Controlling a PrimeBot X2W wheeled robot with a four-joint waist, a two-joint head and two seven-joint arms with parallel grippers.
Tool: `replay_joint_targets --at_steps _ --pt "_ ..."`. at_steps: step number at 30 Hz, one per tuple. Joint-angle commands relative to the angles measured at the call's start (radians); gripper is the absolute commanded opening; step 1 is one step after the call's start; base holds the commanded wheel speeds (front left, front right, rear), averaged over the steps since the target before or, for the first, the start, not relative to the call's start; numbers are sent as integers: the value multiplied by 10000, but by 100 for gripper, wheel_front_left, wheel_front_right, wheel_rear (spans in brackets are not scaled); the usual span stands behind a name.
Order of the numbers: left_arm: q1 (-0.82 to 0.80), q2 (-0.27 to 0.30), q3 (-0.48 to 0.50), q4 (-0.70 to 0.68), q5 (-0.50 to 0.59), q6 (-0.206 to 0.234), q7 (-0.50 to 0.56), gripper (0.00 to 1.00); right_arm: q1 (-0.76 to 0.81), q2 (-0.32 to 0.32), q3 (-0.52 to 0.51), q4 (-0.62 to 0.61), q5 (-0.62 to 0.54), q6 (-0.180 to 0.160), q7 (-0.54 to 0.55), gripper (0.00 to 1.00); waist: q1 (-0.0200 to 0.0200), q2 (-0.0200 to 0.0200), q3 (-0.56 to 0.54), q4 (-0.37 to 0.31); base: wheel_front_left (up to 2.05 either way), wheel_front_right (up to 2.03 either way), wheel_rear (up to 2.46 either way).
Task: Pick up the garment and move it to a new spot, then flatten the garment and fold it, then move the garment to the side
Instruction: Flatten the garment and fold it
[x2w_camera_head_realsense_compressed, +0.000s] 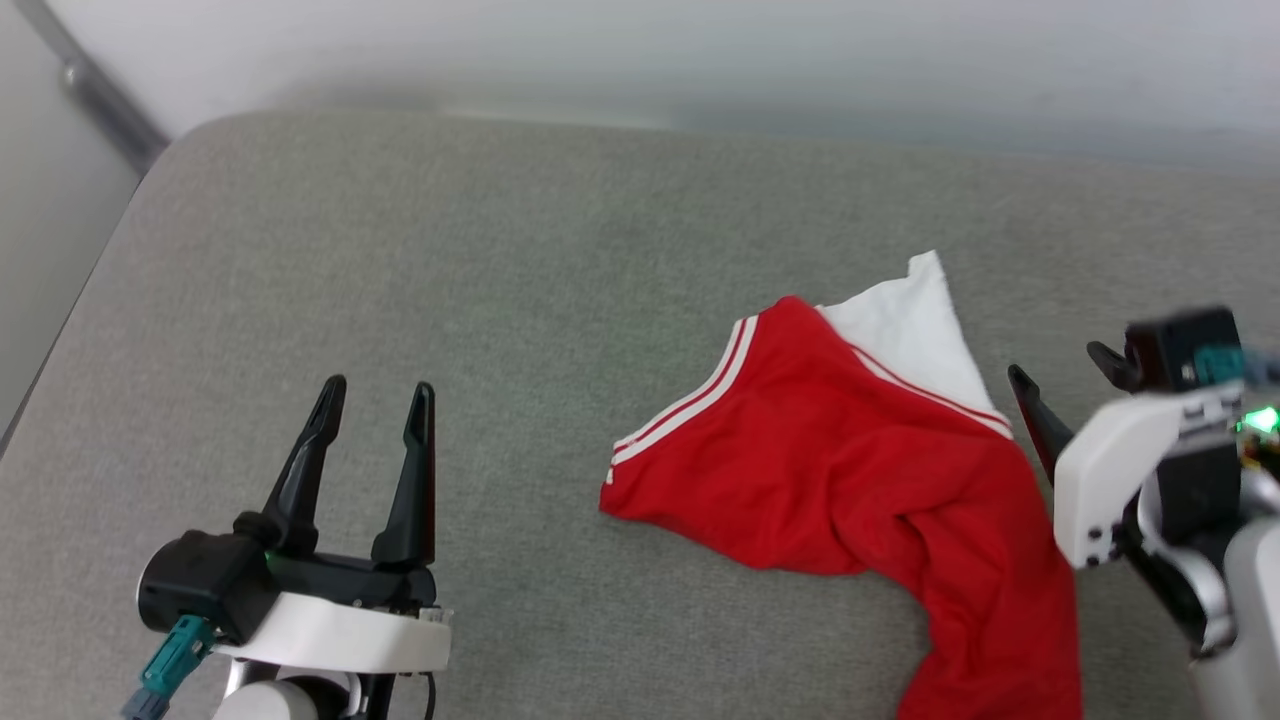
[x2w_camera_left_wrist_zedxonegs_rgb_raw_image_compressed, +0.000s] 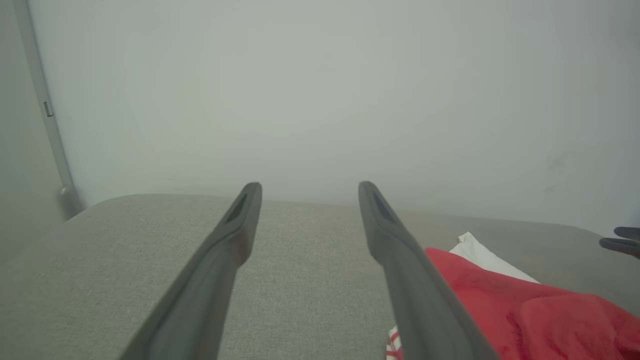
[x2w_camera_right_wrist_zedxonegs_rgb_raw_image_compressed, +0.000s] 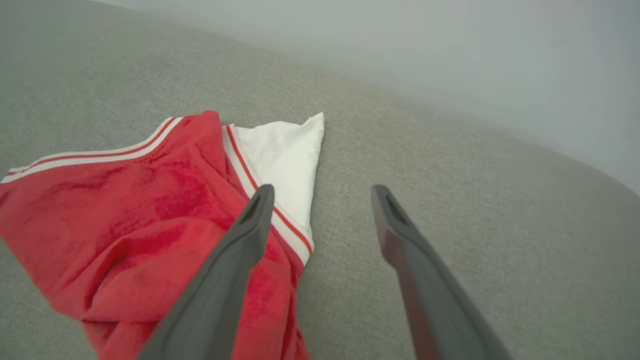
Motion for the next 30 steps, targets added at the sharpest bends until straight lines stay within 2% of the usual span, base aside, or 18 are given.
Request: replay_joint_targets --at_steps 1,6,9,12,19,29,30 --pt "-205 -118 78 39 97 -127 -26 100 -505 -257 188 10 410 -3 942 100 -1 0 446 357 0 0 0" --pt "-591 -524 -1 253 337 -393 -26 100 -2067 -1436 981 83 1711 -5 4433 100 -1 0 1056 845 0 0 0" --pt "-815 -750 -137 363 408 -508 -24 100 -2861 -1928 1321 340 2090 -3 5910 100 -1 0 1399 1151 0 0 0" --pt "-967 -893 -265 469 486 -558 -26 100 -3498 -2117 1476 782 2358 -3 6939 100 -1 0 1654 1457 0 0 0" --pt "-1177 -1108 -314 512 549 -614 -26 100 -4061 -2497 1764 1833 2306 -3 7804 100 -1 0 2027 2032 0 0 0" --pt "-1247 -1169 -505 476 507 -626 -26 100 -3500 -2777 2182 2821 2421 -3 7632 100 -1 0 2304 2361 0 0 0" --pt "-1247 -1168 -505 487 509 -626 -26 100 -3441 -2783 2182 2876 2452 -3 7621 47 -1 0 2316 2363 0 0 0"
